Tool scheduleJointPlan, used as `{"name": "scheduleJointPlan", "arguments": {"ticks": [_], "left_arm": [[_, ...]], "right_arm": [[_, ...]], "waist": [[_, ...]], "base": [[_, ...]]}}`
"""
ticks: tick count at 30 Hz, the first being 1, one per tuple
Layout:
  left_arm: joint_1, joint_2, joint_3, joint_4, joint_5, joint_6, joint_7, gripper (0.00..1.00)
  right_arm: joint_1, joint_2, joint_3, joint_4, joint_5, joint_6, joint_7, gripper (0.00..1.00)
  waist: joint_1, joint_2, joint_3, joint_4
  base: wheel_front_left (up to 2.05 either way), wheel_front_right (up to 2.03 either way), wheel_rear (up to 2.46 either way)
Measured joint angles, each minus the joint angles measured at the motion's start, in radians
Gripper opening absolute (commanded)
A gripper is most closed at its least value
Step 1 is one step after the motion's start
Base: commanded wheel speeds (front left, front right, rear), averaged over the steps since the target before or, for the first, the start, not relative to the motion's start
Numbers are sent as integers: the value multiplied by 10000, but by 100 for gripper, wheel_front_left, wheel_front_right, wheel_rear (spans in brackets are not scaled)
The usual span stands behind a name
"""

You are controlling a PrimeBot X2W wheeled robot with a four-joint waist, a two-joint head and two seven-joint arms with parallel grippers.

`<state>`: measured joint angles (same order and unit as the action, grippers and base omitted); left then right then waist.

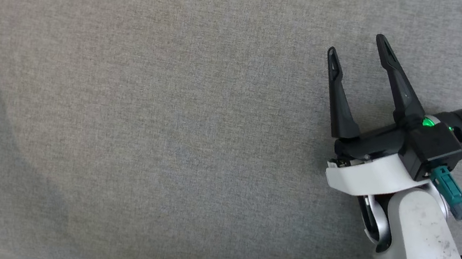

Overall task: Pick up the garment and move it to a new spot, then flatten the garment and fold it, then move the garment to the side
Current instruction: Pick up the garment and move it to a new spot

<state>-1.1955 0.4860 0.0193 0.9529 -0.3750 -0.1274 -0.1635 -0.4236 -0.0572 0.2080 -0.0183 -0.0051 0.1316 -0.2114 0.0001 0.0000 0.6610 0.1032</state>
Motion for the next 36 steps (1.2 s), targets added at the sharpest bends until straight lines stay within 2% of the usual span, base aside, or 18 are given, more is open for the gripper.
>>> {"name": "scheduleJointPlan", "arguments": {"ticks": [7,16,24,30,33,36], "left_arm": [[-64,176,-1624,-1221,-132,-10,362,0],[82,355,-3436,-3685,-765,-13,1465,0],[1071,-117,-4784,-6125,-1722,-13,2157,0],[2167,-671,-5290,-7743,-2360,-8,2420,0],[2789,-823,-5396,-8376,-2600,151,2562,0],[3441,-817,-5411,-8452,-2738,405,2591,0]], "right_arm": [[352,54,-176,798,351,0,-299,100],[1045,61,-575,1363,1011,-2,-472,100],[1626,69,-968,1457,1260,-2,-502,100],[2001,69,-1352,1333,1266,-2,-510,100],[2111,71,-1601,1221,1266,-2,-510,100],[2146,63,-1733,1141,1266,-2,-510,100]], "waist": [[0,0,-1187,-174],[-2,0,-3036,-541],[-2,0,-4429,-1090],[-2,1,-4991,-1833],[-2,0,-5101,-2276],[-2,1,-5100,-2636]], "base": [[0,0,0],[0,0,0],[0,0,0],[0,0,0],[0,0,0],[0,0,0]]}}
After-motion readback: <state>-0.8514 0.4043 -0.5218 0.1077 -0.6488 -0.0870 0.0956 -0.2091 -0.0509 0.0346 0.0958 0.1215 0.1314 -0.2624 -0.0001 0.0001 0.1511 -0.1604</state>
